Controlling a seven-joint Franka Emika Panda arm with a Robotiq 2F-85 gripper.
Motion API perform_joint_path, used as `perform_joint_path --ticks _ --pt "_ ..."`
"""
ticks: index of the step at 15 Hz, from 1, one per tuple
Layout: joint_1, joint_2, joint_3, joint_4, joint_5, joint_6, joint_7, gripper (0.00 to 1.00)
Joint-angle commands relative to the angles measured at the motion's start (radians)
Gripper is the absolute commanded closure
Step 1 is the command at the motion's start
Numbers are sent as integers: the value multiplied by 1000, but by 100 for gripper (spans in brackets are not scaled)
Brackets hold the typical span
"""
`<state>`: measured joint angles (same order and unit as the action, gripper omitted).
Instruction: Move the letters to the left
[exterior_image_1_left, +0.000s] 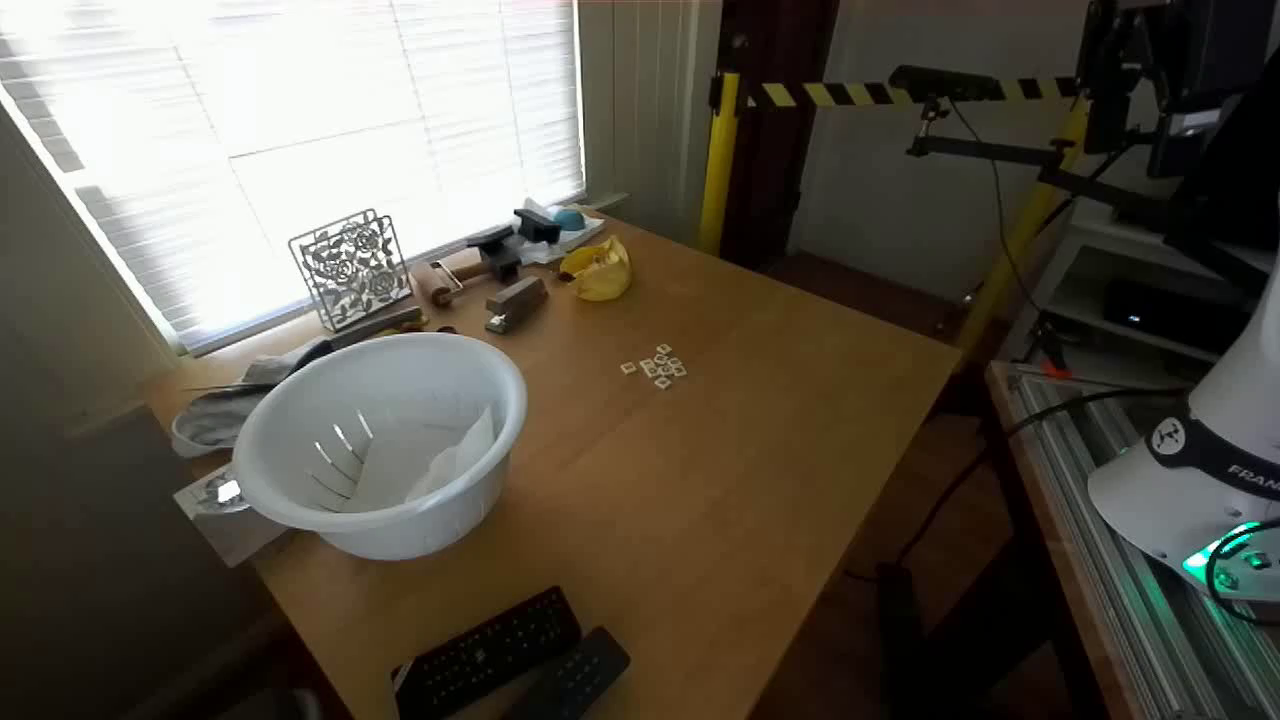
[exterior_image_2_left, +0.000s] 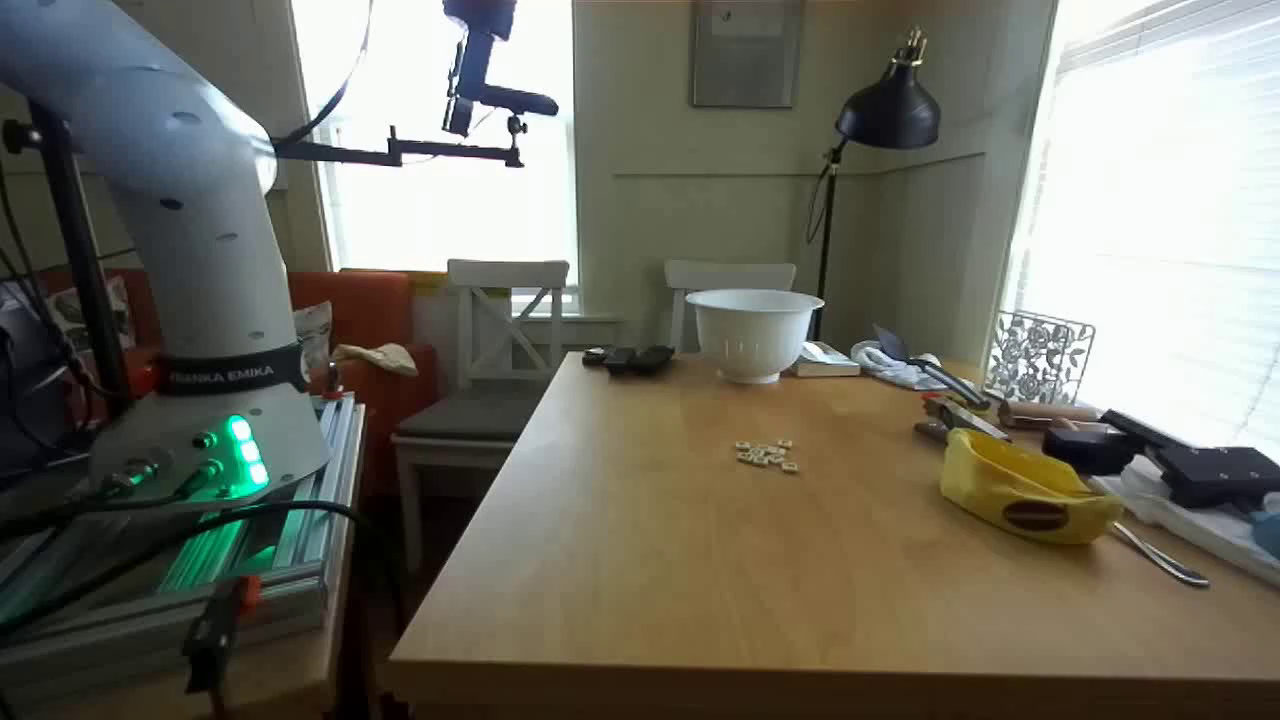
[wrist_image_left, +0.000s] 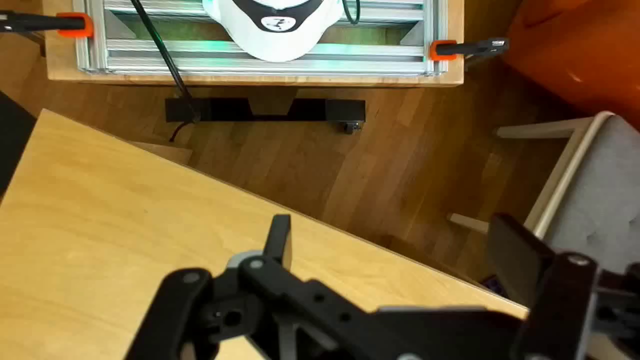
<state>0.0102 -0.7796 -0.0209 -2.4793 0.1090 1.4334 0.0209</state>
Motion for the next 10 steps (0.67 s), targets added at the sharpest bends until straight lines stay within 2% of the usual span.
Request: perform_joint_path --ticks 1,8,10 --pt "-10 1 7 2 3 -2 -6 0" --pt "-10 1 7 2 3 -2 -6 0" --pt "-52 55 3 -1 2 99 54 0"
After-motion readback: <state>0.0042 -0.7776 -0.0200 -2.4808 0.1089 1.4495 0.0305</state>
